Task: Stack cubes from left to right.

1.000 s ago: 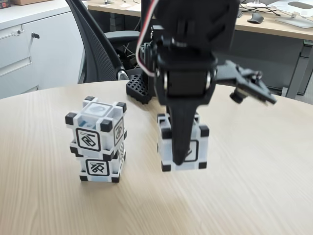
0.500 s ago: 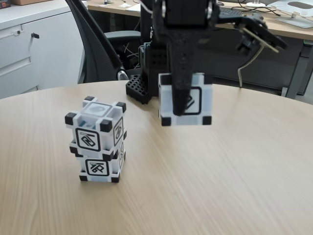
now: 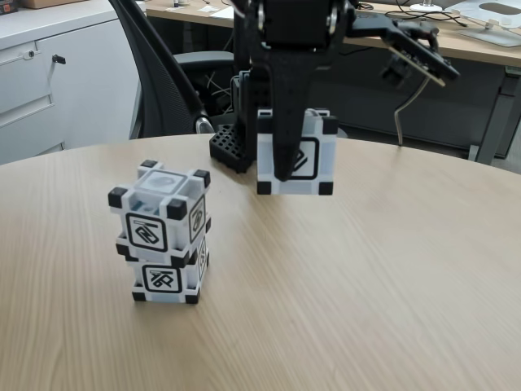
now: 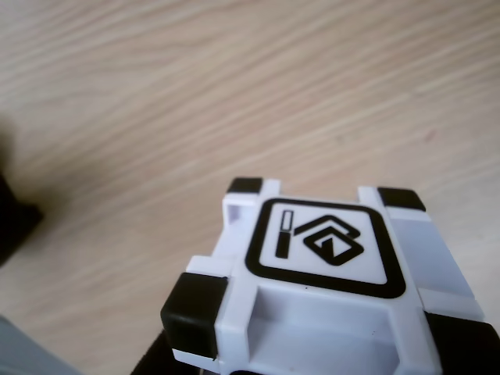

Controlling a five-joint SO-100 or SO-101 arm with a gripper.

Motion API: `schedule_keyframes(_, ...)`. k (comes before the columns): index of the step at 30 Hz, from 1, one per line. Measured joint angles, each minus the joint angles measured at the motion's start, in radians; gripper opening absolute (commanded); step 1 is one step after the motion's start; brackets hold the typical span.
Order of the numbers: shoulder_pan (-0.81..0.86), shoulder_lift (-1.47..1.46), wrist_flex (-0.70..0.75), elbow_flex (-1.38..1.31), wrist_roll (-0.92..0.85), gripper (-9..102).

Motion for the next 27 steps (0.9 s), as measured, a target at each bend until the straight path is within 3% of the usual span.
schedule_keyframes(27, 0.149, 0.0, 0.003, -0.094, -0.071, 0)
